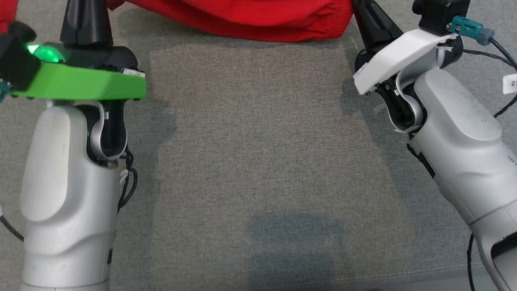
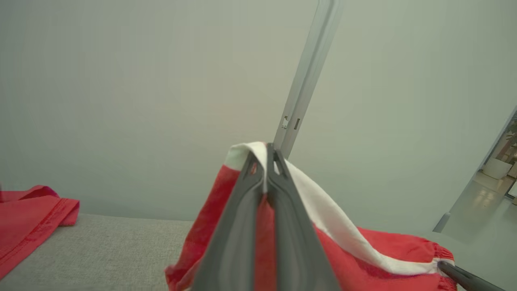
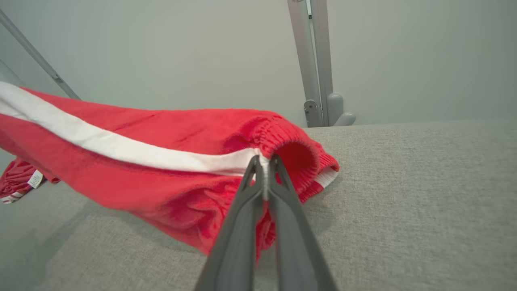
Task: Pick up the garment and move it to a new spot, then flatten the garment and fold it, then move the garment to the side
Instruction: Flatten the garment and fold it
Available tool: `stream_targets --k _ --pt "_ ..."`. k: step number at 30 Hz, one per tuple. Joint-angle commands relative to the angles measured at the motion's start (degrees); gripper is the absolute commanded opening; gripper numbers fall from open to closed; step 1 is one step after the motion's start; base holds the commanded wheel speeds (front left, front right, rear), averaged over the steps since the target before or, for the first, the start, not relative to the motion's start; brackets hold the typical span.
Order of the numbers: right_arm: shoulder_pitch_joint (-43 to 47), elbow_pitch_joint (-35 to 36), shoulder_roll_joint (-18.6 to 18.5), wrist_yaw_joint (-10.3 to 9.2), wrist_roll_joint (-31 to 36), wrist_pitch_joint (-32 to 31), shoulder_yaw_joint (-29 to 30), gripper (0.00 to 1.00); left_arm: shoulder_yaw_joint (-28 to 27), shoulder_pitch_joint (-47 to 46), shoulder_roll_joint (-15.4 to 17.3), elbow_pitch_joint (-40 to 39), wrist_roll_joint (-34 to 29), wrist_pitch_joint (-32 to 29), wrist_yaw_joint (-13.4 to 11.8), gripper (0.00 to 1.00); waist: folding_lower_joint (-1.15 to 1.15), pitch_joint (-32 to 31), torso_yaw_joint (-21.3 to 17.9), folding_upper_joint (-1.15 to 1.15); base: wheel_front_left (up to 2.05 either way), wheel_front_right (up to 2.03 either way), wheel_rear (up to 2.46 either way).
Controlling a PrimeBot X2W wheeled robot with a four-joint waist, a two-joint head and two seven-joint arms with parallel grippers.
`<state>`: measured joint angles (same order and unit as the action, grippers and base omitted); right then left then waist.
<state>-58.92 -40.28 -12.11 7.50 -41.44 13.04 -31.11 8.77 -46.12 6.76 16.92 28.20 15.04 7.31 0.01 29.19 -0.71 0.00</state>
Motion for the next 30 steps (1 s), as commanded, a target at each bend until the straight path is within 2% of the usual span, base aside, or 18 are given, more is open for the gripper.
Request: stream_targets --k 1,5,7,11,21,24,30 --pt "1.2 1.4 -1.7 -0.03 -1.0 1.0 -0.7 0.0 -0.9 2.1 0.5 -2.4 0.5 0.2 0.2 0.0 -0.01 -0.4 -0.3 0.0 0.0 0.0 0.0" --pt "6.3 5.4 -4.8 -0.03 -2.6 2.2 -2.1 0.0 -4.0 9.1 -0.7 -10.1 0.8 0.2 0.2 0.0 -0.01 -1.7 0.1 0.0 0.0 0.0 0.0" --pt "11.0 10.7 -6.8 -0.03 -2.0 2.2 -0.1 0.0 -4.7 14.8 -1.6 -14.2 0.9 0.2 0.2 0.0 -0.01 -3.1 0.7 0.0 0.0 0.0 0.0" --pt "20.4 18.1 -7.3 -0.05 0.1 2.2 3.9 0.0 -7.3 23.0 -3.0 -18.4 2.2 0.2 0.2 0.0 -0.01 -5.8 1.4 0.0 0.0 0.0 0.0" --pt "48.4 35.5 -1.6 -0.08 -1.0 2.2 16.6 0.0 -6.0 42.3 -3.8 -27.4 6.3 0.2 0.1 0.0 -0.01 -17.6 4.3 0.0 0.0 0.0 0.0" --pt "56.3 40.3 0.1 -0.07 -1.8 2.2 17.9 0.0 -5.6 47.2 -3.8 -29.9 5.2 0.2 0.1 0.0 -0.01 -20.6 4.3 0.0 0.0 0.0 0.0" --pt "67.5 47.0 -0.2 -0.07 -0.8 2.2 18.0 0.0 -5.6 54.8 -3.8 -35.0 4.0 0.3 -0.6 0.0 -0.01 -23.1 3.0 0.0 0.0 0.0 0.0"
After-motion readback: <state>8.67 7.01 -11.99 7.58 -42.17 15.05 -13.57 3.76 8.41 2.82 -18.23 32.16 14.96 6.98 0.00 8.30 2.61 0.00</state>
